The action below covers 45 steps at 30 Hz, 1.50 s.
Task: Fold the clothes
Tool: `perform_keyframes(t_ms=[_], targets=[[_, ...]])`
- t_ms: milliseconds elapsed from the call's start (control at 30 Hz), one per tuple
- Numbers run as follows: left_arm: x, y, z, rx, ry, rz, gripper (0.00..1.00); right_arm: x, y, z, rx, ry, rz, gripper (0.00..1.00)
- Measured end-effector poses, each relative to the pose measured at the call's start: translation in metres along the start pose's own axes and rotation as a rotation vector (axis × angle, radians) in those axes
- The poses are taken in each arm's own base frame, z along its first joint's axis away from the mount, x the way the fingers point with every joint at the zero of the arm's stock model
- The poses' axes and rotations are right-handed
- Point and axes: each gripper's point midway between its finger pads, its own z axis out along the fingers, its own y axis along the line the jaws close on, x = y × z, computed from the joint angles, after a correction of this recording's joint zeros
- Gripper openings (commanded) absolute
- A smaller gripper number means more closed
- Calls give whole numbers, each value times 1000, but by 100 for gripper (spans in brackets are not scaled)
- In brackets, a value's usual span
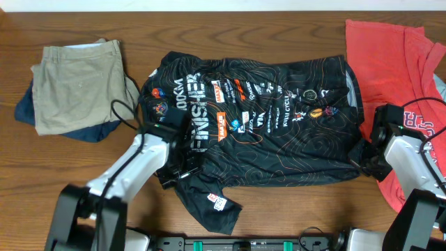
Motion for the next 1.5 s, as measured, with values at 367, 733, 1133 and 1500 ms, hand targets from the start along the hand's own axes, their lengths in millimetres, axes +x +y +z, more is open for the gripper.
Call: perform_keyframes(t_ms=[367,733,1133,1500], targets=[[-7,9,13,-67,0,-36,15,1,0,0,1,2,-12,2],[14,25,7,-131,74,-26,6,1,0,0,0,4,-15,1],[13,28,-56,-17,-36,11,8,1,0,0,0,5,-23,1],[-8,16,-64,60,-132,15,17,1,0,0,-1,5,-23,1]])
